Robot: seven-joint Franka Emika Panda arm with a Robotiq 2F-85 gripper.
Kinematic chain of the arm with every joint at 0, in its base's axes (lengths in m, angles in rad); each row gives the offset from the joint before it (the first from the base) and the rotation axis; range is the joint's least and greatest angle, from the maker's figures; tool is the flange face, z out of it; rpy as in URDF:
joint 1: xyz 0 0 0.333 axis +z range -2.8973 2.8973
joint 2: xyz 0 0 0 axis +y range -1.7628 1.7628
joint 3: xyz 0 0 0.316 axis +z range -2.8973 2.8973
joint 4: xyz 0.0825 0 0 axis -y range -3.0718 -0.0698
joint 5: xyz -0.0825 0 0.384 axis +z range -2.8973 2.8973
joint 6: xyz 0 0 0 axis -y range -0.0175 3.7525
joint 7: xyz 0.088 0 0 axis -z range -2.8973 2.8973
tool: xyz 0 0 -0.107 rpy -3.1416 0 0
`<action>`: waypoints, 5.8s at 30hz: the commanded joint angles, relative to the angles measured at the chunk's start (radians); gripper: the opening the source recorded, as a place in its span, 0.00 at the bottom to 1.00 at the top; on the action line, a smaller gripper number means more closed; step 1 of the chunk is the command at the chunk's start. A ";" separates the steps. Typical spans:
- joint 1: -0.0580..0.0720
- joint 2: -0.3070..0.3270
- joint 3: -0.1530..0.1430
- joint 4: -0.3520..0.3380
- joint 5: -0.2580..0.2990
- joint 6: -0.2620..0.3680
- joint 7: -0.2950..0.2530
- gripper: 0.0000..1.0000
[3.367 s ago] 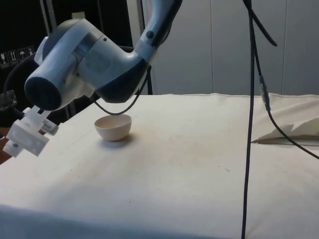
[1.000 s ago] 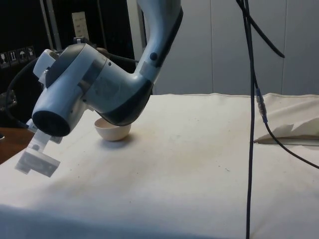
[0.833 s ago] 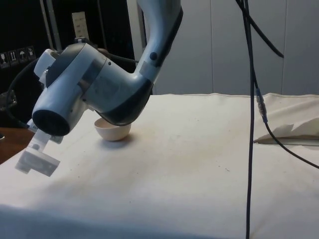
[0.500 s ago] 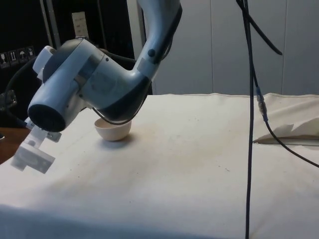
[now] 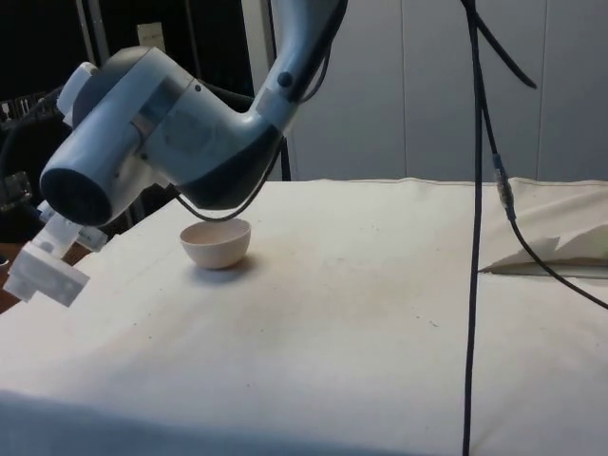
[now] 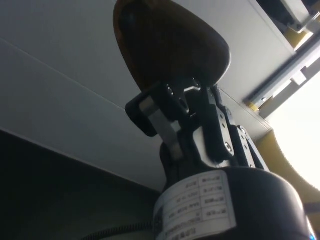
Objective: Pour the coffee beans from the cup into the bowl.
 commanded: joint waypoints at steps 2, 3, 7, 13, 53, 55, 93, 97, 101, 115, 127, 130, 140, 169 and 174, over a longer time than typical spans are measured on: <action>-0.012 -0.015 0.011 -0.005 0.013 0.015 -0.005 0.01; -0.015 -0.020 0.012 -0.004 0.019 0.018 -0.006 0.01; -0.021 -0.030 0.012 -0.005 0.035 0.027 -0.005 0.01; -0.033 -0.042 0.012 -0.004 0.063 0.045 0.001 0.01; -0.084 -0.140 0.012 -0.053 0.271 0.141 0.078 0.01; -0.085 -0.148 0.012 -0.059 0.287 0.140 0.081 0.01; -0.138 -0.287 -0.050 -0.264 0.530 0.333 0.221 0.01; -0.141 -0.300 -0.061 -0.287 0.544 0.358 0.231 0.01; -0.145 -0.319 -0.079 -0.321 0.564 0.401 0.246 0.01; -0.152 -0.363 -0.150 -0.405 0.599 0.531 0.271 0.01; -0.151 -0.369 -0.227 -0.445 0.606 0.666 0.280 0.01; -0.150 -0.366 -0.246 -0.451 0.606 0.698 0.285 0.01; -0.153 -0.364 -0.298 -0.467 0.615 0.803 0.284 0.01; -0.144 -0.363 -0.383 -0.539 0.615 1.028 0.270 0.01; -0.156 -0.373 -0.394 -0.560 0.626 1.098 0.247 0.01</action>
